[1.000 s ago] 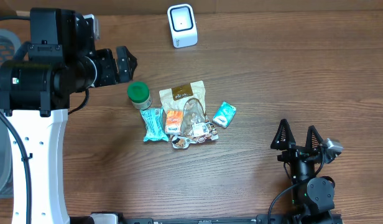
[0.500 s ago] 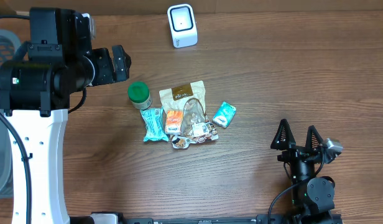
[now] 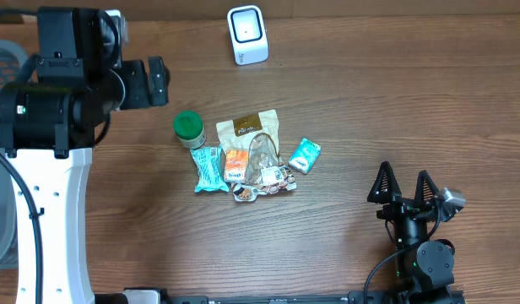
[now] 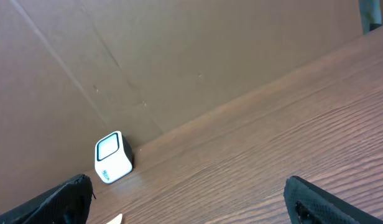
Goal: Scan the item barcode
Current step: 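Raise the left gripper away from the items toward the basket, then move the right gripper over the items toward the small green-white box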
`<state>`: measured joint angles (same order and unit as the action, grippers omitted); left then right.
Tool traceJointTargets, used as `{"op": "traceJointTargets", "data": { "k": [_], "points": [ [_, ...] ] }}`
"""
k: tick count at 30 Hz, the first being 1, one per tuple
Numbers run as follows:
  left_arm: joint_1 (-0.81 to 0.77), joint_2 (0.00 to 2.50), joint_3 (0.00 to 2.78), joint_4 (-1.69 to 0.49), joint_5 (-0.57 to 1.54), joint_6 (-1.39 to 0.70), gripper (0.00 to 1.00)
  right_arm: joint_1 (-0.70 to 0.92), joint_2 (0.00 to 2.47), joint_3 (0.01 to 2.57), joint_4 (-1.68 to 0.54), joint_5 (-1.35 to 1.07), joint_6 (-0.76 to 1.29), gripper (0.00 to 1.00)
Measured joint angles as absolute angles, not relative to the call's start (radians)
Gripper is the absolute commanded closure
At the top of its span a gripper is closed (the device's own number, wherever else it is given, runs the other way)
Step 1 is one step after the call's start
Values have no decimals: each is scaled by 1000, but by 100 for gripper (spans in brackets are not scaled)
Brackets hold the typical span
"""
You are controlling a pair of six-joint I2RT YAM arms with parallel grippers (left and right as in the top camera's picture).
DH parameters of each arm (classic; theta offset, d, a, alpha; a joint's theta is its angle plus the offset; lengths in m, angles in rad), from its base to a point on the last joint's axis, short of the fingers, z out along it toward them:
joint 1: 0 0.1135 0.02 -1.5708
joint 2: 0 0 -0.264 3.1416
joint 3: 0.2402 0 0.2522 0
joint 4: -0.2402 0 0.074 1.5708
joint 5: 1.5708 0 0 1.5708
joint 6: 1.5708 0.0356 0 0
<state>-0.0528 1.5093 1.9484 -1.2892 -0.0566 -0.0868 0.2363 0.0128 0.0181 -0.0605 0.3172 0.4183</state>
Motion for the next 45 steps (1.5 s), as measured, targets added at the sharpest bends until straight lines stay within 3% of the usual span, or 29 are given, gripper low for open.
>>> {"op": "traceJointTargets", "data": {
  "k": [9, 24, 33, 38, 45],
  "points": [
    [-53, 1509, 1948, -1283, -142, 111, 0, 236, 13, 18, -61, 317, 418, 0],
    [-53, 1509, 1948, -1286, -155, 139, 1, 236, 13, 18, -2, 311, 419, 0],
    [-53, 1509, 1948, -1285, -155, 139, 1, 236, 15, 21, -80, 139, 379, 0],
    [-53, 1509, 1948, -1286, -155, 139, 0, 236, 77, 131, -205, 48, 355, 0],
    [-53, 1509, 1948, -1286, -155, 139, 0, 236, 299, 506, -439, -46, 310, 0]
  ]
}}
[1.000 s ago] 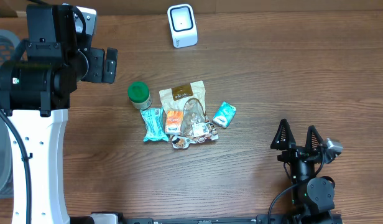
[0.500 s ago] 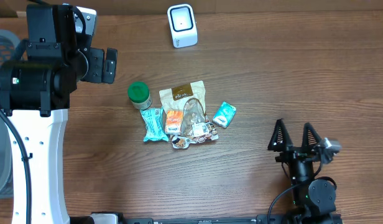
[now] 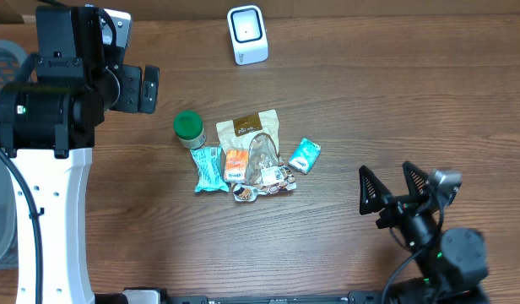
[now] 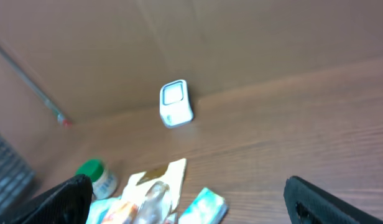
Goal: Scan the item barcode
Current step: 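Move the right gripper over the items toward the small green-white box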
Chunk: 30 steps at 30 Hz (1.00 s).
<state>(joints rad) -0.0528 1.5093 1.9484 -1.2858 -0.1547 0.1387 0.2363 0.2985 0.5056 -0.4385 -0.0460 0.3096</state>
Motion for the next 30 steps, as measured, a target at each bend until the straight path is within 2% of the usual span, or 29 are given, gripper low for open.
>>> {"op": "traceJointTargets", "data": {
  "k": [4, 10, 18, 25, 30],
  "points": [
    [-53, 1509, 1948, -1286, -155, 139, 0, 236, 511, 760, -657, -89, 294, 0],
    [-53, 1509, 1948, -1285, -155, 139, 1, 236, 767, 954, -769, -182, 287, 0],
    [-53, 1509, 1948, -1272, -142, 139, 0, 236, 974, 973, -748, -268, 287, 0],
    [-51, 1509, 1948, -1230, -87, 134, 0, 236, 1017, 973, -737, -284, 287, 0],
    [46, 1509, 1948, -1269, -63, 105, 0, 236, 1027, 973, -736, -285, 288, 0]
  ]
}}
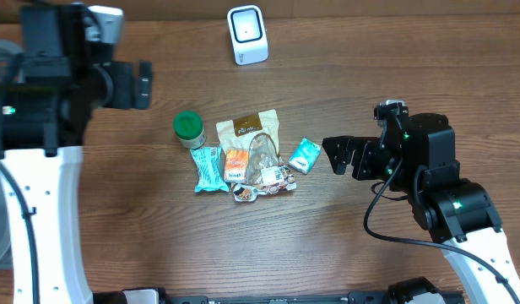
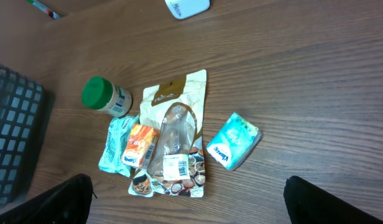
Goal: Scan the item barcode
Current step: 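Move the right gripper over the items toward the small green-white box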
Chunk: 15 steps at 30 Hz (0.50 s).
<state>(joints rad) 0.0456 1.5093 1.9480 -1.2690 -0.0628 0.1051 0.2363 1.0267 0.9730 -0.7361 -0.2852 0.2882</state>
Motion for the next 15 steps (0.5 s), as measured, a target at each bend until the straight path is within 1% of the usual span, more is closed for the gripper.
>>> {"op": "traceJointTargets", "data": {
  "k": [6, 8, 10, 12, 13, 15],
  "points": [
    [329, 1510, 1948, -1294, 55, 65, 0, 236, 1065, 973, -734, -286, 334, 1],
    [414, 1511, 1948, -1295, 101, 57, 0, 236, 1091, 973, -734, -288, 370, 5],
    [459, 1511, 1948, -1294, 135, 54, 0, 236, 1120, 973, -734, -289, 414, 7],
    [489, 1511, 1948, -1294, 163, 54, 1, 236, 1164, 973, -733, -289, 459, 16],
    [496, 1511, 1948, -1295, 173, 53, 0, 236, 1188, 973, -731, -289, 476, 18],
    [498, 1511, 1948, -1295, 189, 51, 1, 236, 1243, 973, -718, -289, 519, 29]
  ]
}}
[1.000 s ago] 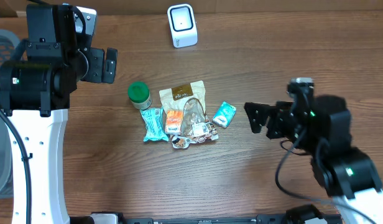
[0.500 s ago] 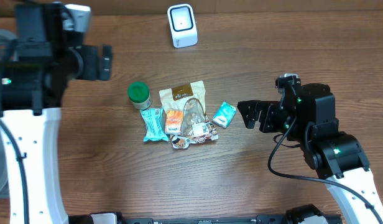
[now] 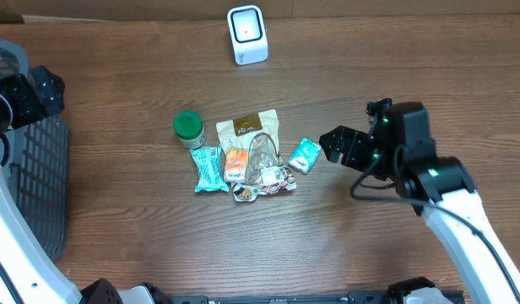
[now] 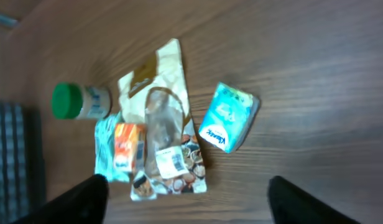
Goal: Scan the item barcode
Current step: 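Move the right gripper over the items toward the small green-white box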
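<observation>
A white barcode scanner [image 3: 247,34] stands at the back of the table. In the middle lies a pile: a green-lidded jar [image 3: 188,128], a teal snack wrapper [image 3: 207,169], a beige pouch [image 3: 247,131], an orange box [image 3: 235,164], a clear bag [image 4: 166,134] with a barcode label, and a teal tissue pack [image 3: 304,155]. My right gripper [image 3: 336,147] hovers open just right of the tissue pack [image 4: 227,124], holding nothing. In the right wrist view the right gripper [image 4: 188,205] looks down on the pile. My left gripper [image 3: 36,95] is at the far left edge, its jaws unclear.
A dark mesh basket [image 3: 32,194] sits along the left side of the table, partly under the left arm; in the right wrist view the basket [image 4: 11,155] shows at the left edge. Bare wood lies to the right of the pile and in front of it.
My left arm has moved from the back left of the table out to the far left edge, uncovering the basket. My right gripper has shifted slightly toward the tissue pack and sees the pile closer.
My right gripper was low at the front right, open and facing the back wall and scanner. Then it had turned toward the pile. Later it was raised to the right of the tissue pack, and now hovers open close beside it. Nothing in the pile has moved.
</observation>
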`<state>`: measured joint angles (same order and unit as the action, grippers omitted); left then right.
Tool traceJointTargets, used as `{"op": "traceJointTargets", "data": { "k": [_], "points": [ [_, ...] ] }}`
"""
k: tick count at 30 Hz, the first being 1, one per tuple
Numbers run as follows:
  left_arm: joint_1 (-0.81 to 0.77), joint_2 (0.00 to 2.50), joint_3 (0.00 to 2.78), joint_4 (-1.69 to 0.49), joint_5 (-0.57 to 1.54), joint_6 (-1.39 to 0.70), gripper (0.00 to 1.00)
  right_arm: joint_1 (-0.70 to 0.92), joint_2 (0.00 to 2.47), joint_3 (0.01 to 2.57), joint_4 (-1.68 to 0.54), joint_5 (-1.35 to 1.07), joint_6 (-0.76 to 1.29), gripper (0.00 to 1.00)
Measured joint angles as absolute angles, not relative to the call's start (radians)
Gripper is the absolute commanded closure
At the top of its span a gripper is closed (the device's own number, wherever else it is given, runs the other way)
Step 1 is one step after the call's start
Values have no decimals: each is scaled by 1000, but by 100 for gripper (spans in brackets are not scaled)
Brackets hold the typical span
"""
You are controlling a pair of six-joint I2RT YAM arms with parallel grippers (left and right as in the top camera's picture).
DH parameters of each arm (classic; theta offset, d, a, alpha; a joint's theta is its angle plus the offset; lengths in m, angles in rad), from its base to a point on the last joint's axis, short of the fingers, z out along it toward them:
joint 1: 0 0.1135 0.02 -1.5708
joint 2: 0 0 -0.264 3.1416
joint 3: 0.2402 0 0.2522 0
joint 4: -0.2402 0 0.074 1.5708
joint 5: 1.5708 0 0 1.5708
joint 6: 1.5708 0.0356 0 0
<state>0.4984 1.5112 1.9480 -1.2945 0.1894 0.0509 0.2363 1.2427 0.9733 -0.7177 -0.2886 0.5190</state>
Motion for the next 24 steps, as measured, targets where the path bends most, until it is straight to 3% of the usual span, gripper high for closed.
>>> {"op": "traceJointTargets", "data": {
  "k": [3, 8, 24],
  "points": [
    [498, 1511, 1948, -1295, 206, 51, 1, 236, 1324, 973, -704, -290, 577, 50],
    [498, 1511, 1948, -1295, 214, 51, 0, 236, 1446, 974, -668, -305, 667, 59],
    [498, 1511, 1948, -1297, 218, 51, 0, 361, 1758, 974, -509, -332, 759, 64]
  ]
}}
